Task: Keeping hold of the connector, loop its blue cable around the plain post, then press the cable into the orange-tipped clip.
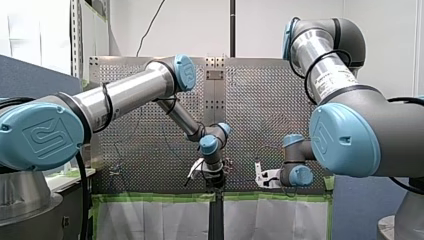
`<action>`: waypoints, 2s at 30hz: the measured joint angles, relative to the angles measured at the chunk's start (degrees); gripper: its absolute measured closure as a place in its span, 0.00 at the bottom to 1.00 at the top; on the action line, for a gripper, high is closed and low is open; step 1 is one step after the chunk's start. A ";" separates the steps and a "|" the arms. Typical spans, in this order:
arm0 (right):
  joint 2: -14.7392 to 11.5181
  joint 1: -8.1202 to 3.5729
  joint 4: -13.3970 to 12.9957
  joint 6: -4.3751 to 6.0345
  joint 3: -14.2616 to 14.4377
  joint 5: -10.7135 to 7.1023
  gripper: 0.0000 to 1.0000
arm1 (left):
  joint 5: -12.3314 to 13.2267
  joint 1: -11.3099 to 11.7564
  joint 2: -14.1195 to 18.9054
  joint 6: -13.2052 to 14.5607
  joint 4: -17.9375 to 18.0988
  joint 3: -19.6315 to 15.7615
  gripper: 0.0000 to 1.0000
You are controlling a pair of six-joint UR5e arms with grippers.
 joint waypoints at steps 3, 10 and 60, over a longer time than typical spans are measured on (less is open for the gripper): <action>0.00 0.00 -0.01 -0.04 0.00 0.01 1.00 | 0.40 -0.01 -0.23 -0.94 0.77 0.04 0.00; 0.00 0.01 0.06 -0.08 0.01 -0.03 1.00 | 1.23 -0.40 -3.06 -0.78 1.28 0.86 0.00; -0.01 -0.56 0.04 1.08 -0.23 0.34 1.00 | -9.26 -0.90 1.18 0.47 4.60 -2.96 1.00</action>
